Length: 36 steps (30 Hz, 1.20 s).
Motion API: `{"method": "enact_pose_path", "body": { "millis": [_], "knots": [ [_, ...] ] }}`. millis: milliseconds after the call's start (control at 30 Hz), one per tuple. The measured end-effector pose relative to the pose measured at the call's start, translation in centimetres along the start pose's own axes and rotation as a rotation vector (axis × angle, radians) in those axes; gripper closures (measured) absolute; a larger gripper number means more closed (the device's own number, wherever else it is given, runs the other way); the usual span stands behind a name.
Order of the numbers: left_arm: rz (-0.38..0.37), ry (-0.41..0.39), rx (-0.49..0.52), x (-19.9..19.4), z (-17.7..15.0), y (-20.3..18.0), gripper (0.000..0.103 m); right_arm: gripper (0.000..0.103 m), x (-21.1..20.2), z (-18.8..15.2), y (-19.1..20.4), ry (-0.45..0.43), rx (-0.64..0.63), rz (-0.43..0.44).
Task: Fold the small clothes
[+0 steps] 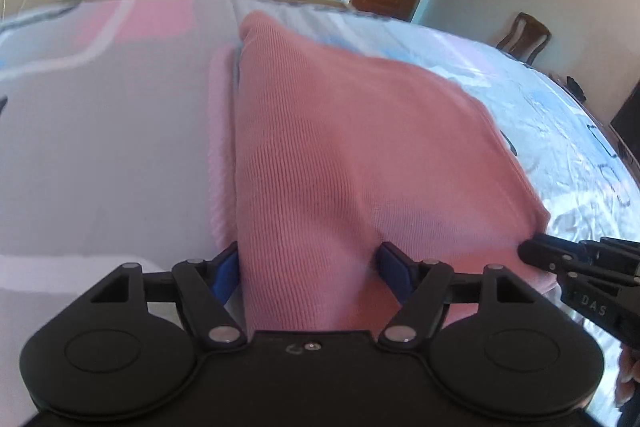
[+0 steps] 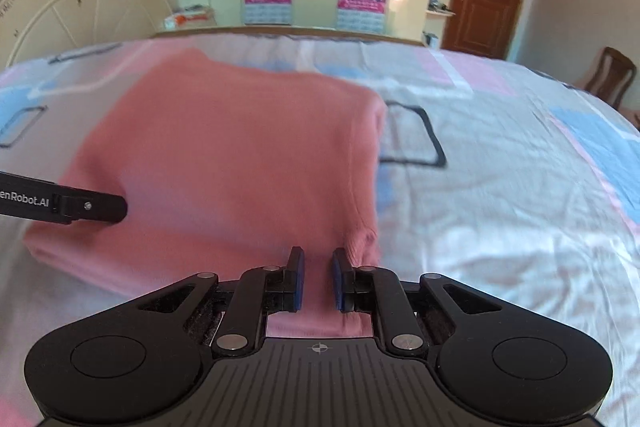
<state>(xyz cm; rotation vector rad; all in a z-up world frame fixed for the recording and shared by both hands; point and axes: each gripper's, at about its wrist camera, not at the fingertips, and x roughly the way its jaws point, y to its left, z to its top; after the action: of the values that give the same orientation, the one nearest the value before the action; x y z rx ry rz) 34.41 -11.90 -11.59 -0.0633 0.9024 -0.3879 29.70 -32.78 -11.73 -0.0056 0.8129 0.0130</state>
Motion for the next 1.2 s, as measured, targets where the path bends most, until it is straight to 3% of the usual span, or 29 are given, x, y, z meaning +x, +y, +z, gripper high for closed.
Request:
{"method": "enact_pose_path", "body": {
  "millis": [233,400,467,500,533,567,733,967,1200],
  "knots": [
    [-0.009,0.010,0.036,0.1,0.1,-0.1,0.030,0.089,-1.4,0.1,0.6,0.006,0.070,-0.044],
    [-0.021,0.008,0.061,0.4,0.0,-0.5,0.026,0.088,-1.2,-0.2,0.8,0.062,0.113,-0.055],
    [-0.030,0.012,0.057,0.4,0.0,-0.5,0.024,0.084,-2.2,0.4,0.8,0.047,0.137,-0.052],
    [-0.033,0.014,0.050,0.3,0.1,-0.3,0.024,0.066,-2.7,0.6,0.8,0.035,0.137,-0.056],
    [-0.037,0.017,0.037,0.1,0.3,-0.2,0.023,0.037,-3.2,0.7,0.8,0.024,0.135,-0.069],
    [-0.044,0.017,0.015,-0.1,0.5,0.0,0.023,0.030,-3.7,0.8,0.8,0.006,0.133,-0.084],
    [-0.053,-0.018,-0.043,-1.0,1.8,0.4,0.021,0.029,-4.0,2.1,0.1,-0.018,0.110,-0.042],
    [-0.012,-0.022,-0.067,0.9,4.5,0.5,0.020,0.029,0.3,4.9,-3.4,0.009,0.232,0.090],
    [-0.009,-0.002,-0.098,3.9,6.3,1.1,0.019,0.029,4.8,6.8,-5.6,0.050,0.236,0.148]
  ]
}}
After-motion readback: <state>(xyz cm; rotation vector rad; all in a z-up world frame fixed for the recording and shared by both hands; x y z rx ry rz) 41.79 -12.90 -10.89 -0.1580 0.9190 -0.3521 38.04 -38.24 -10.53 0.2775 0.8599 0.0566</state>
